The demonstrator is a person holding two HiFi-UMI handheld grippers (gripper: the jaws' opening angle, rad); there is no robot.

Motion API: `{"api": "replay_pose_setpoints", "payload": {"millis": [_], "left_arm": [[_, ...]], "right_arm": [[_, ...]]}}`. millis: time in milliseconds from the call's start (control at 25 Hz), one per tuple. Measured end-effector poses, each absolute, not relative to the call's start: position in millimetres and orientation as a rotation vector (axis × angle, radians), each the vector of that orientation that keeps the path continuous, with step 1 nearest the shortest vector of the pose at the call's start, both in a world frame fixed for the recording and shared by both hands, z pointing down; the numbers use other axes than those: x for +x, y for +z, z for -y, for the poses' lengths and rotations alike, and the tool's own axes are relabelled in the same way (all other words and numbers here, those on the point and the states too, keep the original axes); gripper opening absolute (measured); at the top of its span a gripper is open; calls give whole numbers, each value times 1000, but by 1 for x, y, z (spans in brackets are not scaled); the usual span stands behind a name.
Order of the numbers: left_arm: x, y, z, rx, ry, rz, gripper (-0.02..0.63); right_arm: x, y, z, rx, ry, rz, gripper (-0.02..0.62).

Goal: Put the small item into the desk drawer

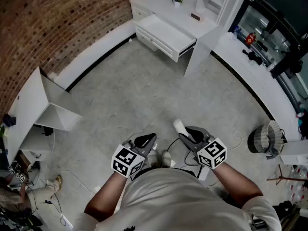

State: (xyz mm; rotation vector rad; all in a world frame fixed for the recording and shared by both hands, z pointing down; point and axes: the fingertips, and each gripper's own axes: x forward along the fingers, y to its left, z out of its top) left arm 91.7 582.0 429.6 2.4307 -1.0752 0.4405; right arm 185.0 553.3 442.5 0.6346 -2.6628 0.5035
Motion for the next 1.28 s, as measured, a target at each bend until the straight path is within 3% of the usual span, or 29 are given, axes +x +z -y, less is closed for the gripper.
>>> {"api": "replay_pose_setpoints", "payload": {"millis": [560, 960, 1280], "left_arm": [[151, 426, -560, 2434, 452, 1081, 5], [152, 429, -494, 2483, 425, 1016, 5], [105, 432, -410, 2516, 409, 945, 5]], "right_arm": [[252, 448, -508, 695, 541, 2700, 130], [250, 446, -428, 810, 544, 2708, 132], [208, 456, -349, 872, 553, 2633, 132]]}}
